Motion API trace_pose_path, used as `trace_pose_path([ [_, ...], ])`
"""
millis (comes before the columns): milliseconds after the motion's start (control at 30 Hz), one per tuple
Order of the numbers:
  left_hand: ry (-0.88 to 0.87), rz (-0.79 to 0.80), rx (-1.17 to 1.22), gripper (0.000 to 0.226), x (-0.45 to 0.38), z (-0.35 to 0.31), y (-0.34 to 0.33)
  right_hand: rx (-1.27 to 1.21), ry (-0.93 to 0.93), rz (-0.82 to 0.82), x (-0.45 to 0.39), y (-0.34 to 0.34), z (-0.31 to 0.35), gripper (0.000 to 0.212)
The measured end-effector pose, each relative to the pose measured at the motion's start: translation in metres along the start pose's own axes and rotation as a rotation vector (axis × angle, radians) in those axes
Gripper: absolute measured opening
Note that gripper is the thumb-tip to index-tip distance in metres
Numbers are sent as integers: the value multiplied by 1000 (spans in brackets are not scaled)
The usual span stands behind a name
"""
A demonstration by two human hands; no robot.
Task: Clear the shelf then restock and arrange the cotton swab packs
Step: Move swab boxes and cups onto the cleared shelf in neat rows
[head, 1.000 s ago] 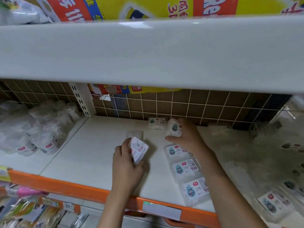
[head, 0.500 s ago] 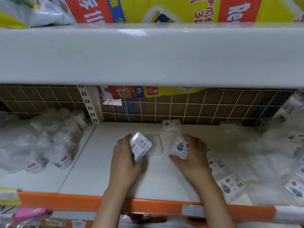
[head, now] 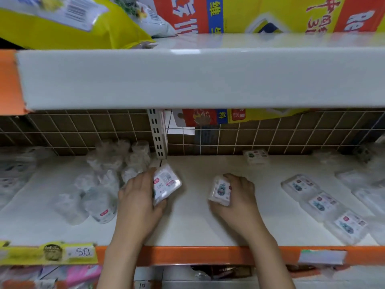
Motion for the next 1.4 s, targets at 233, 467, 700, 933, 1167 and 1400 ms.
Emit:
trace_pose_path([
  [233,8,-13,-71,76,8,-5,-5,25,-73,-30,16,7,-6,63],
  [467,70,-64,-40,72,14,-12,6,-55,-104,62,21,8,2,65],
  [700,76,-105,-16,68,12,21,32,-93,-62,3,15,3,35,71],
  [933,29,-123,-1,70,-5,94,70,-115,-21,-115,-1,-26,99,65],
  [1167,-5,-44,17,69,-4,209,108,-120,-11,-167,1,-88,206,56],
  [1400,92,-3,86,80,-2,286,128,-242,-49,-96,6,-130,260,63],
])
Point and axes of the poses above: each hand's wrist, its own x-axis away from the middle knuckle, its own y-axis out of the back of the hand, z = x × y, the point moved 5 cm from there along -x, towards the middle knuckle, and after that the axes turned 6 degrees about -z, right-handed, at the moved point
